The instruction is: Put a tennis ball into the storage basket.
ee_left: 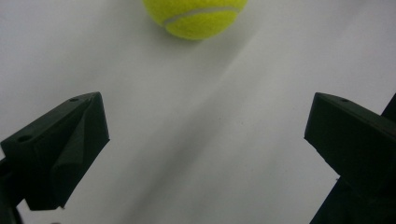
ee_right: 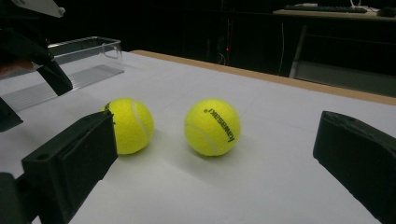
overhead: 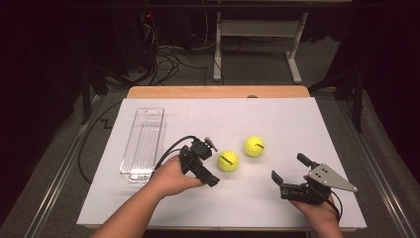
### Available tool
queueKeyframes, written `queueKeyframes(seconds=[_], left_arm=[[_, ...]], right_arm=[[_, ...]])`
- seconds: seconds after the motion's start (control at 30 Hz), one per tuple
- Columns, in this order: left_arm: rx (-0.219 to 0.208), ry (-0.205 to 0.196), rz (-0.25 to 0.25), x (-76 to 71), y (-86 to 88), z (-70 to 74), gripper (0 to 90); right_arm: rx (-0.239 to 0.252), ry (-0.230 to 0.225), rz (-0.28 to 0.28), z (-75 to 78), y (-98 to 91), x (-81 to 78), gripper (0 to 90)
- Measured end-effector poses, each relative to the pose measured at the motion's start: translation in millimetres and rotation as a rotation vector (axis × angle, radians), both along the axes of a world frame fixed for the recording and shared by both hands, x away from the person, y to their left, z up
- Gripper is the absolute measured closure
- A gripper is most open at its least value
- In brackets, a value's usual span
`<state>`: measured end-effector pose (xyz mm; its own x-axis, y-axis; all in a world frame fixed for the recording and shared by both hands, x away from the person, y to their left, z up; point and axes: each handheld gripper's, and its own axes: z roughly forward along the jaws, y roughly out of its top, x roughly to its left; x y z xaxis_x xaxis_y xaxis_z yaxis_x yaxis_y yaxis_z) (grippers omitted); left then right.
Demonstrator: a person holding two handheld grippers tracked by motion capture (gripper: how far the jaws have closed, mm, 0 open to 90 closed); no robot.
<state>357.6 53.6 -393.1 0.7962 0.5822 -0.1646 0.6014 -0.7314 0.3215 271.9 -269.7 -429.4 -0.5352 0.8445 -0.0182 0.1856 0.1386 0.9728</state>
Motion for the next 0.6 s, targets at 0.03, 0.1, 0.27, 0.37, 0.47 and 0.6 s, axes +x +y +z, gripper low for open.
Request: queueKeyframes(seconds=[0.03,0.1,0.27,0.37,0.47,0.6], left_arm=[[0.002,-0.001,-0.004,0.6,-1.3,0.7,0.7],[0.005,0.001,-0.006,1.9,-3.5,1.6,0.7],[-0.004,-0.006,-0.002,5.8,-8.8,1.3,0.7],[0.000,-0.006,-0.003,7.3,-11.9,-0.6,0.7],[0.002,0.000,-0.007,8.9,-14.4,-3.3,0.7],[-0.001,-0.007,-0.015,11.7,-18.2,-4.1,0.7]], right_arm=[[0.000,-0.001,0.000,0.1,-0.2,0.0,0.1],[0.000,0.001,0.000,0.1,-0.1,0.1,0.2],[-0.002,0.001,0.001,-0.2,-0.1,0.3,0.1],[-0.001,0.000,0.002,-0.1,0.0,0.0,0.1],[-0.001,0.002,0.001,-0.3,-0.3,0.4,0.1],[-0.001,0.002,0.003,-0.5,0.1,0.6,0.1]])
